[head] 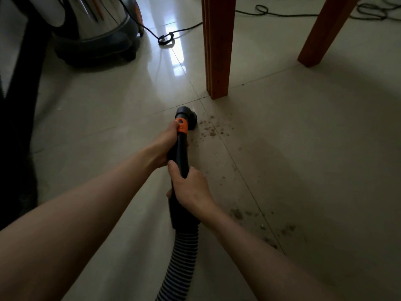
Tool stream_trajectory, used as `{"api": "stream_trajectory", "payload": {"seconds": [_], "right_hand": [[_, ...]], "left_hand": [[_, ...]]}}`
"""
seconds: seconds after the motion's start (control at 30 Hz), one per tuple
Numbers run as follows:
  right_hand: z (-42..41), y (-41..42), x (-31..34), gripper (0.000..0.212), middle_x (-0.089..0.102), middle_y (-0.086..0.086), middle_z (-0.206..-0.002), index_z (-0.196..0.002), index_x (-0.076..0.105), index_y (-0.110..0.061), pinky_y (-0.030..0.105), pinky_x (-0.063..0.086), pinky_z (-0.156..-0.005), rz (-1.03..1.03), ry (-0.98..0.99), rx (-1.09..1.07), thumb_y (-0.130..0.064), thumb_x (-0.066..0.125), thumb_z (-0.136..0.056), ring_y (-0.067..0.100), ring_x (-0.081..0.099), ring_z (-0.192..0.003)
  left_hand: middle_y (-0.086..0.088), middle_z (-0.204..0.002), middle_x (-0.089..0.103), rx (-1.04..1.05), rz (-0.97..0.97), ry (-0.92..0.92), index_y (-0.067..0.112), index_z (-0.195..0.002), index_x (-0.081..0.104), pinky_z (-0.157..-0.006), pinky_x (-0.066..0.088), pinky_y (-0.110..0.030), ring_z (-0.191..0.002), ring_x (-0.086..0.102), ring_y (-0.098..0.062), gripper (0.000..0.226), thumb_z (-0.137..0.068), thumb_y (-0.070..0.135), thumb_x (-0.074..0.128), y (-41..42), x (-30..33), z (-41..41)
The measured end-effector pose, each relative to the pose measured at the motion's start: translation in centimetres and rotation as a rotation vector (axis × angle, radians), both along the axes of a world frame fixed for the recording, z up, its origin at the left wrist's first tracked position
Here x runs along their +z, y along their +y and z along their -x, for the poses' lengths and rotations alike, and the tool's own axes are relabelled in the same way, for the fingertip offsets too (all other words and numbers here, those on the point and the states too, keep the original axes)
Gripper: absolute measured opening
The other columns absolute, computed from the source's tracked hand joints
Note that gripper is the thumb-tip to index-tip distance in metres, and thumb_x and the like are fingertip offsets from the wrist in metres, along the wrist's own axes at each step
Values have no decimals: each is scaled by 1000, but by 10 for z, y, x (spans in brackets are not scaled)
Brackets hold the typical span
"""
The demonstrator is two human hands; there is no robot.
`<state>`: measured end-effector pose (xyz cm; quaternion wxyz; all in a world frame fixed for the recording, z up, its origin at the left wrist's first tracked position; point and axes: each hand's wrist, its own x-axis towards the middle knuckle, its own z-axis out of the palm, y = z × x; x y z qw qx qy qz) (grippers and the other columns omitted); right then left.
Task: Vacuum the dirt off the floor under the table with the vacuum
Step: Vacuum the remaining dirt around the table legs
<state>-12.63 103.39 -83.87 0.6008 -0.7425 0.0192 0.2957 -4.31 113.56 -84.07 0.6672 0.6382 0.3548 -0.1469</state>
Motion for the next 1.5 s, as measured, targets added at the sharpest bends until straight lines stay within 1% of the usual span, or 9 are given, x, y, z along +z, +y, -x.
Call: {"api": "stream_trajectory", "payload": {"seconds": [0.13,0.37,0.5,0.83,1.07,1.17,1.27,1.4,1.5], "right_hand": [[-7,-2,-5,35,69,9,-82,-81,50,-20,22,47,-52,5,-2,-29,-51,44,-95,13,61,-61],[-22,-8,-15,41,69,8,-85,-96,53,-15,23,48,-52,22,-3,-69,-55,45,-93,15,63,-65],[-30,-11,-21,44,69,9,-84,-94,55,-14,28,52,-58,49,-31,-94,-56,45,-92,20,67,-70],[-28,-21,-22,40,70,8,-82,-90,53,-17,24,48,-53,42,-42,-84,-56,45,-92,15,63,-62],[-26,-39,-15,46,67,5,-71,-94,58,-9,19,49,-47,-2,-1,-132,-53,45,-93,11,61,-52],[-25,-47,-17,44,66,3,-64,-90,57,-10,31,56,-58,-43,42,-174,-54,48,-92,17,64,-55],[-23,-56,-19,42,67,6,-67,-88,56,-11,45,59,-69,-61,41,-229,-53,50,-91,26,68,-65],[-23,-66,-16,33,66,9,-82,-89,53,-17,48,58,-75,-24,16,-291,-49,48,-93,29,68,-77],[-25,-71,-14,31,62,5,-77,-88,52,-19,46,55,-76,-15,62,-336,-47,43,-96,25,64,-72]], "left_hand": [[-9,-75,55,-26,-30,-8,3,-114,49,-56,47,-28,-60,53,-19,48,-98,45,32,-6,-5,-12],[-9,-72,54,-43,-4,-1,3,-116,47,-52,47,-26,-57,52,-18,49,-97,46,32,-15,-12,-31],[-9,-73,55,-66,-10,0,2,-120,49,-52,48,-25,-57,53,-17,52,-97,46,33,-22,-11,-39],[-9,-77,56,-70,-60,-28,2,-119,49,-62,48,-29,-63,54,-17,52,-96,47,36,-28,-14,-40],[-10,-79,54,-131,-74,-72,9,-89,48,-79,49,-33,-69,53,-19,40,-96,47,38,-48,-8,-42],[-10,-81,52,-165,-118,-66,5,-98,48,-70,47,-30,-69,52,-19,41,-96,45,37,-61,-7,-39],[-10,-82,52,-221,-148,-81,5,-109,44,-63,45,-26,-68,52,-18,43,-98,45,35,-75,-6,-37],[-10,-84,54,-268,-218,-89,6,-109,44,-58,44,-24,-67,52,-17,43,-99,46,31,-94,-6,-41],[-10,-85,56,-309,-284,-105,3,-105,51,-66,45,-29,-70,53,-20,49,-99,47,28,-104,-9,-43]]}}
